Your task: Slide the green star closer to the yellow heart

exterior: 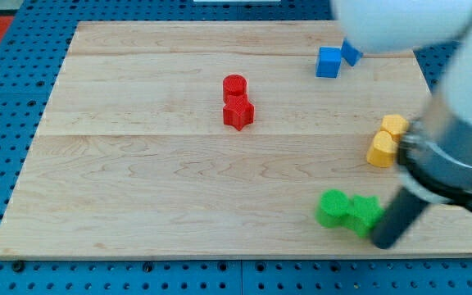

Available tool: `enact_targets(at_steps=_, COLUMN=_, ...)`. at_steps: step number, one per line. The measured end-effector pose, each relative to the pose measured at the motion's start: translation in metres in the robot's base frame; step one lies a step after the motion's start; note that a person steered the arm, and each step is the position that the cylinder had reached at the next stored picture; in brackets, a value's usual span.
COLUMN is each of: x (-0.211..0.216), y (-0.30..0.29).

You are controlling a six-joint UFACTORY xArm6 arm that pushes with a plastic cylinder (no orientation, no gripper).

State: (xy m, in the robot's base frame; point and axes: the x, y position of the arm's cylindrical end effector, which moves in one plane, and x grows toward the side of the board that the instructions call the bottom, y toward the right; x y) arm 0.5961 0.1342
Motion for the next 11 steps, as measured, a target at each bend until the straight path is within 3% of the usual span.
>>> enact_targets(at_steps=1, x=-0.028, y=-0.083)
enact_targets(at_steps=2, x=-0.037, y=-0.067)
enact_targets(at_steps=4, x=-0.008, y=-0.095)
enact_targets(at_steps=7, x=-0.041, y=-0.036)
enact_targets(at_steps=9, x=-0.034, y=-0.070)
enact_targets(at_steps=11, x=-0.014, y=-0.056)
